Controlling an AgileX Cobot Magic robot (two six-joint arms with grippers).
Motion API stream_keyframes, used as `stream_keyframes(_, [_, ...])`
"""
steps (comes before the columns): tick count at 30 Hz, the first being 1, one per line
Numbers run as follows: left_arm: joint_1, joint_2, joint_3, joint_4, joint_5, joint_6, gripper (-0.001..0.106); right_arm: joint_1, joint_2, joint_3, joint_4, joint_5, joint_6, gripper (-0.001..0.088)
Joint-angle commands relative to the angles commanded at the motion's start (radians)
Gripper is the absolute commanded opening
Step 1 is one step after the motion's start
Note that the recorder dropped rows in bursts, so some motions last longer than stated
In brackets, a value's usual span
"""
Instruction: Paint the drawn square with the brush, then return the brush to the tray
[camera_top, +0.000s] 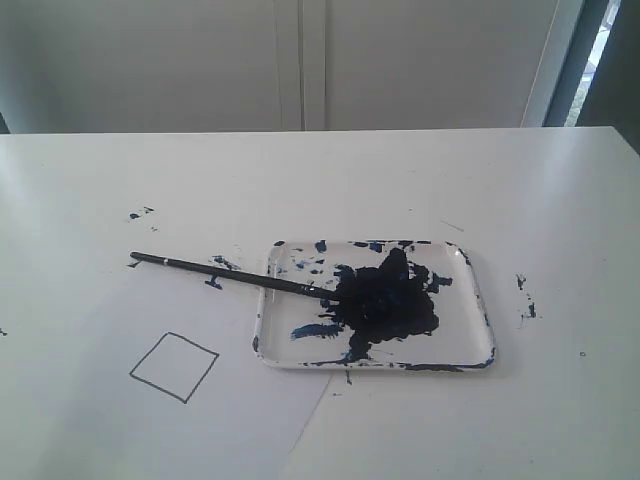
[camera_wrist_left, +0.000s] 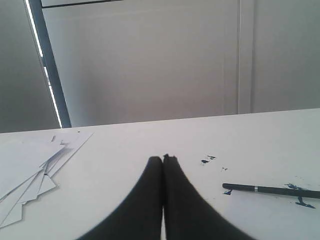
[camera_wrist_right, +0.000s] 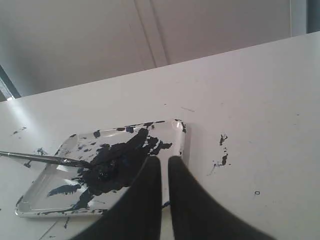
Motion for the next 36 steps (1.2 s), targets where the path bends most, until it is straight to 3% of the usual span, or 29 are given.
stream_keyframes(4, [0.000,0.000,0.000,0.000,0.000,0.000,0.000,0.000,0.000,0.000,0.000,-0.023,0.000,0.0062])
stream_keyframes(13, [0.000,0.000,0.000,0.000,0.000,0.000,0.000,0.000,0.000,0.000,0.000,-0.452,0.100,0.0062])
stream_keyframes(19, [0.000,0.000,0.000,0.000,0.000,0.000,0.000,0.000,0.000,0.000,0.000,-0.462,0.241,0.0062])
stream_keyframes(23, [0.000,0.000,0.000,0.000,0.000,0.000,0.000,0.000,0.000,-0.051,-0.003,-0.289,0.254,0.0062])
stream_keyframes(25, [0.000,0.000,0.000,0.000,0.000,0.000,0.000,0.000,0.075,-0.126,-0.003,-0.223,0.252,0.0062])
stream_keyframes(27, [0.000,0.000,0.000,0.000,0.000,0.000,0.000,0.000,0.256,-0.234,-0.003,-0.209,0.252,0.0062])
stream_keyframes(36, [0.000,0.000,0.000,0.000,0.000,0.000,0.000,0.000,0.721,-0.428,-0.003,-0.209,0.166,0.0062])
